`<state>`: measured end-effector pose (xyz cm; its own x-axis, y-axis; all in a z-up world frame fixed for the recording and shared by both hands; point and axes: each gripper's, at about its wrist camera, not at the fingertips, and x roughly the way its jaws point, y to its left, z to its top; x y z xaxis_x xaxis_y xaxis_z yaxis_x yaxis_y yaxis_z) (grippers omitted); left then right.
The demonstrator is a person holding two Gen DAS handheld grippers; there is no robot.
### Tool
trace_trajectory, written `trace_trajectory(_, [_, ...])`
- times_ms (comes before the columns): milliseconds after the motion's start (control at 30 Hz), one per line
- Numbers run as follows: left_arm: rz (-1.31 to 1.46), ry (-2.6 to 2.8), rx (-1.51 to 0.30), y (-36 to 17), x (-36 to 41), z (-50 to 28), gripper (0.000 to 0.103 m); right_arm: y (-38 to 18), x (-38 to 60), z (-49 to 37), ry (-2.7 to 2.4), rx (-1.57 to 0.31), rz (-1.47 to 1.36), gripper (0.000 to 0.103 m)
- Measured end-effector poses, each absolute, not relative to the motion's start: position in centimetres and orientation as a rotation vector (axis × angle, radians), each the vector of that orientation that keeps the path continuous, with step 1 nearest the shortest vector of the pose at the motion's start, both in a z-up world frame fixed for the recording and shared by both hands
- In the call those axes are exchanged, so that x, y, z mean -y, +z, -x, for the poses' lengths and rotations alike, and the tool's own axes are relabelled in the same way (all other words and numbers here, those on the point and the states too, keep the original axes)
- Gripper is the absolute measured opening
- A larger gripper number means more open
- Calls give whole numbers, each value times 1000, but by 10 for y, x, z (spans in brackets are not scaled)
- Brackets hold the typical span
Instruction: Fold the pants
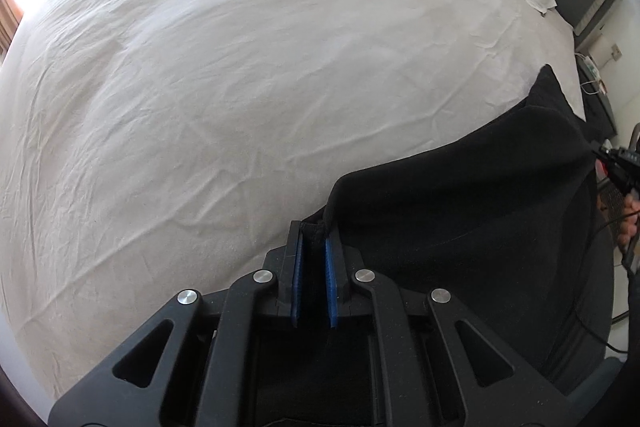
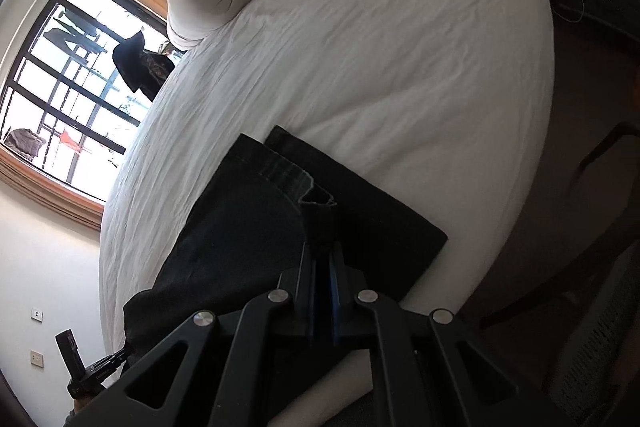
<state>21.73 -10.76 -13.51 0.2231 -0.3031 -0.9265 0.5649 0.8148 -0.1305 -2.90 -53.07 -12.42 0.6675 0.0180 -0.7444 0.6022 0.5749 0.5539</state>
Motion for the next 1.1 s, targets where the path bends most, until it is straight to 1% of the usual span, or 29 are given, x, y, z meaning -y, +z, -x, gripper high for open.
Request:
trace_trajectory(67, [-258, -614, -1200, -132, 108, -218, 8, -122, 529, 34, -391, -768, -906, 6])
trace_trajectory(167, [-244, -622, -1196, -125, 95, -216, 8, -103, 525, 36, -397, -723, -842, 6])
trace_trajectory(267, [-251, -624, -1208, -130, 90, -218, 8, -90, 528, 38, -415, -675, -808, 5])
trace_trajectory(467, [-258, -622, -1226, -131, 95, -223, 8, -96, 530, 46, -433, -665, -855, 5])
trace_trajectory(633, [-264, -626, -1230, -132, 97, -224, 8, -90, 526, 58, -439, -665, -851, 5])
trace_trajectory(767, [-258, -626, -1242, -136, 99, -227, 10, -110, 537, 59, -473, -689, -889, 5])
trace_trajectory(867, [-261, -611, -1244, -136, 99, -229, 14, -144, 548, 46, -493, -759, -930, 5])
trace_trajectory(900, [-255, -611, -1236, -134, 99, -228, 15, -152, 551, 45, -490, -767, -969, 3])
trace_trajectory(1000, [-231, -620, -1202, -126, 93, -223, 17, -145, 555, 41, -467, -807, -948, 6])
trace_trajectory(1033, [-228, -611, -1193, -122, 90, -222, 18, -143, 557, 44, -463, -807, -956, 10])
trace_trajectory(1100, [-236, -562, -1165, -114, 81, -218, 18, -138, 562, 56, -510, -797, -978, 37])
